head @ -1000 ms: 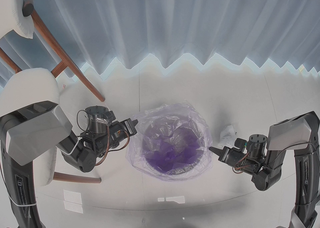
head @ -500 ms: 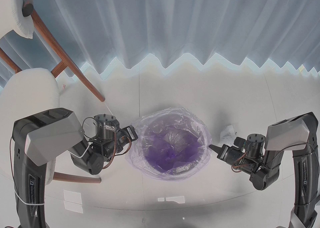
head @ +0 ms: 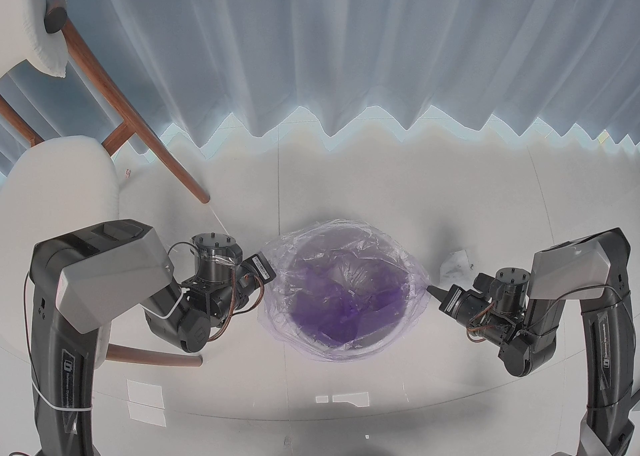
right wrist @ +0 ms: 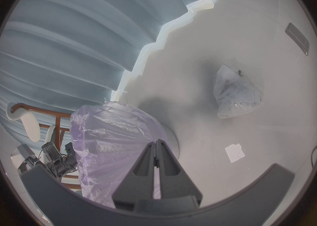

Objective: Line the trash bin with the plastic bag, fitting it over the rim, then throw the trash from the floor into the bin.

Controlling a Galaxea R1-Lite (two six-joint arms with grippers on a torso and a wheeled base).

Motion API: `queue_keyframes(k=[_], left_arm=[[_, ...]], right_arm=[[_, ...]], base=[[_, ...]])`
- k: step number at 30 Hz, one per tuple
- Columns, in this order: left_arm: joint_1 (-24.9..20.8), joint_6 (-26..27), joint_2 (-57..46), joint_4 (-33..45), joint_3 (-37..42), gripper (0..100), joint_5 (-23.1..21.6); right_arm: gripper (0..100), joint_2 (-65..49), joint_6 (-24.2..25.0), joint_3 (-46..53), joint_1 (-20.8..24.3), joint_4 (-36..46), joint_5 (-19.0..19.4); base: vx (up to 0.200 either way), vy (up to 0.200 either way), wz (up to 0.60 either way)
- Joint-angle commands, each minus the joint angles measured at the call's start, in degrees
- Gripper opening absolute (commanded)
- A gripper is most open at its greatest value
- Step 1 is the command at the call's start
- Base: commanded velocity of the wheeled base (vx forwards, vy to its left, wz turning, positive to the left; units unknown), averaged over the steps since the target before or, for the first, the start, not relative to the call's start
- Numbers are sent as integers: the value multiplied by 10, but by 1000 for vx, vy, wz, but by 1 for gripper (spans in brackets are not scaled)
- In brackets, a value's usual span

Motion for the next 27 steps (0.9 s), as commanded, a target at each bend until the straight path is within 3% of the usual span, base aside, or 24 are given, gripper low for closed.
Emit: queue_keyframes(k=[1,6,7,13,19,24,27], left_arm=[[0,-3,-3,-1,0,0,2],[2,-4,-3,1,9,0,10],[2,-4,-4,0,16,100,10],[2,-11,-9,-14,28,100,18],[-6,-28,-99,-54,103,100,35],[-41,-37,-203,-59,194,100,37],[-102,-47,-253,-52,295,100,37]], right_arm=[[0,6,0,-1,-1,-10,0],[0,5,0,1,-1,-10,-1],[0,5,0,2,-1,-10,-1],[0,4,0,4,-1,-10,-2],[0,3,0,4,-1,-10,-1],[0,5,0,5,-1,-10,-2],[0,7,0,5,-1,-10,-2]], base=[[0,0,0],[0,0,0],[0,0,0],[0,0,0],[0,0,0],[0,0,0],[0,0,0]])
